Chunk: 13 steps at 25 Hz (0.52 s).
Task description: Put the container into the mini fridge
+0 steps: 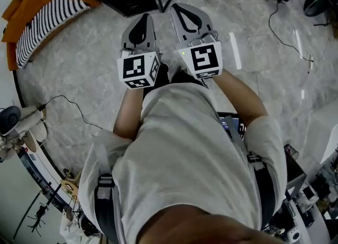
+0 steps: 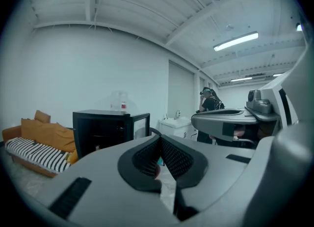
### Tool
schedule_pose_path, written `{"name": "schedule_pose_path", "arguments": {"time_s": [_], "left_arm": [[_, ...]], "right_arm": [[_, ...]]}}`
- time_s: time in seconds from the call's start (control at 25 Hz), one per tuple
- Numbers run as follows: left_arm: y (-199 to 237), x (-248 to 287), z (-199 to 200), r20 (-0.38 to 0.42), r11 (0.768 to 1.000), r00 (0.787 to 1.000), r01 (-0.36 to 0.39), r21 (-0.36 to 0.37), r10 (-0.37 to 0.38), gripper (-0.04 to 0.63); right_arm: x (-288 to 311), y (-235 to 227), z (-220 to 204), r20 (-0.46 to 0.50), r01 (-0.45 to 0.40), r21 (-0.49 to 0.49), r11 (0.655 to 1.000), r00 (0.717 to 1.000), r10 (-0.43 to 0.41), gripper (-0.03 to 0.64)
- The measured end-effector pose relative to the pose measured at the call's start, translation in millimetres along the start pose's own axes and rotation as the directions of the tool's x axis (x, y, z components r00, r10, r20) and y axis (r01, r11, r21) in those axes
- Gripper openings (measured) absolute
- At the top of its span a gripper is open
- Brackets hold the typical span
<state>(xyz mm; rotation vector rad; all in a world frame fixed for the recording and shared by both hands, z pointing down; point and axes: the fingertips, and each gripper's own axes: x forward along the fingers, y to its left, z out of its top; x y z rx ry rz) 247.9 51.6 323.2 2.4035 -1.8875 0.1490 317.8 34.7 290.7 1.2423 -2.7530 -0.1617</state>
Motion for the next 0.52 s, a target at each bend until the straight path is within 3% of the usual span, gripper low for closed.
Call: {"name": "schedule_pose_path", "arguments": {"time_s": [0.28, 0.52], "left_arm": [[-13.9, 2.5, -1.2, -0.010, 0.998, 1.000, 0.026, 0.057, -0.026, 0.012], [-15.5, 4.3, 1.1, -0.017, 0.999, 1.000, 0.015, 0.050, -0.014, 0.012]], "right_arm": [[-9.6, -0.3, -8.6, 0.001, 0.022, 0.016, 1.000, 1.000, -0.022, 0.037], [-6.1, -3.7, -9.0, -0.005, -0.009, 0.013, 1.000, 1.000, 0.009, 0.037]]}}
